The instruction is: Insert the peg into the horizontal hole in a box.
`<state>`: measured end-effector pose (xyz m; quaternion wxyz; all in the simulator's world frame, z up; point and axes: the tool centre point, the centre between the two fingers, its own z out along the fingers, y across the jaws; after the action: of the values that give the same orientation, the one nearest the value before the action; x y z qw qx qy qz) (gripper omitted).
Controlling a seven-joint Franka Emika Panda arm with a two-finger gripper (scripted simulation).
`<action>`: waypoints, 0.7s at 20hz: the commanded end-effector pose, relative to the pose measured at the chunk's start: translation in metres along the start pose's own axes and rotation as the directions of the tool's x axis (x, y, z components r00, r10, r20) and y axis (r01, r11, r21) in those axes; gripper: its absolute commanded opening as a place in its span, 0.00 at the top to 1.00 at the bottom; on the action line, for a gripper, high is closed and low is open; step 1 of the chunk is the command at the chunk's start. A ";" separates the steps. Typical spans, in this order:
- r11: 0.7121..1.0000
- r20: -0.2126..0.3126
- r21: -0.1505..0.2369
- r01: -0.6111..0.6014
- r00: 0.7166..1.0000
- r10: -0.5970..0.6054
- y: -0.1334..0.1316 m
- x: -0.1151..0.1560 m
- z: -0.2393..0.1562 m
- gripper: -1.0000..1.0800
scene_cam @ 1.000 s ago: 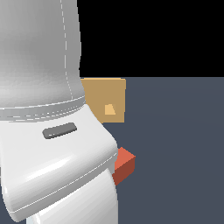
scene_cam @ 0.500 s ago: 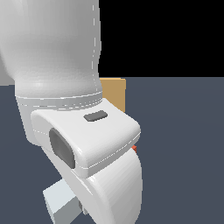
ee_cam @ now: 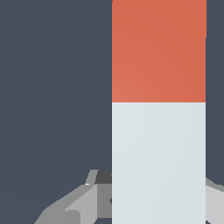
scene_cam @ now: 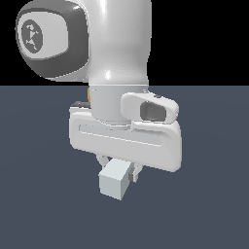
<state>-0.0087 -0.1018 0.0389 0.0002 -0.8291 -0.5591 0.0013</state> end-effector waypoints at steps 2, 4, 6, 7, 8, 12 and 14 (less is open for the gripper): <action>0.988 0.000 -0.003 0.156 0.988 -0.156 0.000 0.035 -0.008 1.00; 0.972 0.000 -0.003 0.233 0.972 -0.233 -0.003 0.052 -0.011 1.00; 0.955 0.000 -0.003 0.298 0.955 -0.298 -0.007 0.066 -0.014 1.00; 0.945 0.000 -0.003 0.326 0.945 -0.326 -0.009 0.072 -0.015 1.00; 0.936 0.000 -0.003 0.351 0.936 -0.351 -0.011 0.078 -0.016 1.00; 0.905 0.000 -0.003 0.425 0.905 -0.425 -0.018 0.094 -0.019 1.00; 0.895 -0.001 -0.003 0.447 0.895 -0.447 -0.021 0.099 -0.020 1.00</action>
<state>0.0084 -0.0063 0.0564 0.0008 -0.6865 -0.7271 0.0008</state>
